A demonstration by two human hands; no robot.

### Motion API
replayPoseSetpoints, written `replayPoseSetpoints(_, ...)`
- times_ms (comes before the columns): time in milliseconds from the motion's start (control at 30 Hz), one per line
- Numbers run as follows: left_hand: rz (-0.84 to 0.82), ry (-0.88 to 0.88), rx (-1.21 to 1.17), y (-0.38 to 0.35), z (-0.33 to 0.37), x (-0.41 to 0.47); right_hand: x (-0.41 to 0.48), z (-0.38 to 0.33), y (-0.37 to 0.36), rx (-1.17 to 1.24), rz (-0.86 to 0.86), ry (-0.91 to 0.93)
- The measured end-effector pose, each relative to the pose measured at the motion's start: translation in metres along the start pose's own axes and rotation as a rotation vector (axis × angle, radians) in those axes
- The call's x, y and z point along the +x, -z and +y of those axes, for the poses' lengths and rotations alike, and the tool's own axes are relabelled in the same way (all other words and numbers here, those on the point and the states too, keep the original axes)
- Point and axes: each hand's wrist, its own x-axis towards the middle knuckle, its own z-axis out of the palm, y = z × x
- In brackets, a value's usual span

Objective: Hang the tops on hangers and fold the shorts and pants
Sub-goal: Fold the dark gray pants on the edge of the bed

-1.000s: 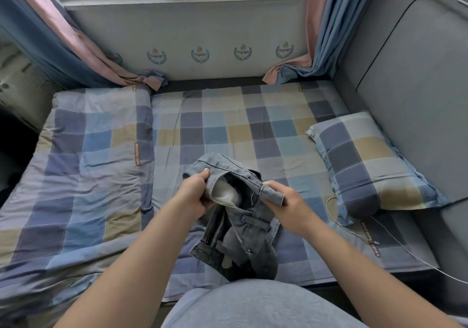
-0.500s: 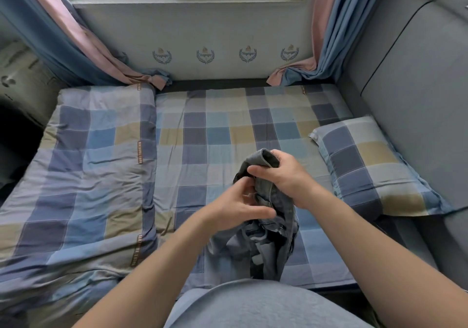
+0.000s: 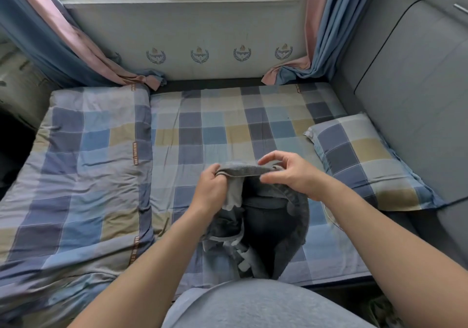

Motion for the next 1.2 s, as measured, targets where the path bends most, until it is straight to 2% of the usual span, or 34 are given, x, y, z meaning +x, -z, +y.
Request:
replayPoseSetpoints(67,0.016,0.021,-0.015,0.006,0.002,0.003,0.006,0.013,-0.003,-0.295,-0.003,-0.034)
replayPoseSetpoints(133,0.026,0.035,-0.052,0.005,0.004,0.001,0.016,0.028,-0.011,-0.517,0.065,-0.032)
replayPoseSetpoints(200,0.033,0.034,-0.082,0.003,0.007,-0.002,0.027,0.045,-0.015,-0.643,0.186,-0.044)
replayPoseSetpoints(267,0.062,0.05,-0.133,0.008,0.01,-0.002,0.033,0.067,-0.01,-0.732,0.316,-0.134)
replayPoseSetpoints(400,0.187,0.105,-0.192,0.031,0.01,0.003,0.021,0.107,0.002,-0.791,0.474,-0.356)
replayPoseSetpoints(467,0.224,0.091,-0.094,0.04,0.004,0.003,0.019,0.111,0.005,-0.721,0.509,-0.317)
replayPoseSetpoints(533,0.182,0.09,0.141,0.044,-0.007,0.003,0.023,0.097,0.005,-0.545,0.533,-0.229)
replayPoseSetpoints(633,0.023,0.179,0.485,0.042,-0.026,0.003,0.028,0.06,-0.004,-0.442,0.456,-0.073)
replayPoseSetpoints(733,-0.046,0.048,0.584,0.025,-0.034,0.001,0.028,0.024,-0.025,-0.468,0.32,0.127)
replayPoseSetpoints(800,-0.007,-0.084,0.632,0.012,-0.033,0.001,0.027,0.006,-0.035,-0.452,0.249,0.228)
replayPoseSetpoints(867,0.106,-0.14,0.682,0.007,-0.032,0.005,0.027,-0.007,-0.039,-0.426,0.201,0.301)
replayPoseSetpoints(933,0.124,-0.173,0.693,0.007,-0.029,0.01,0.027,-0.016,-0.036,-0.425,0.179,0.355)
replayPoseSetpoints(1033,0.094,-0.245,0.696,0.013,-0.024,0.015,0.029,-0.015,-0.025,-0.462,0.056,0.288)
replayPoseSetpoints(1133,0.155,-0.238,0.746,0.03,-0.024,0.026,0.029,0.004,-0.012,-0.739,-0.172,0.034)
replayPoseSetpoints(1200,0.143,-0.214,0.826,0.04,-0.029,0.034,0.029,0.026,-0.009,-0.889,-0.141,-0.054)
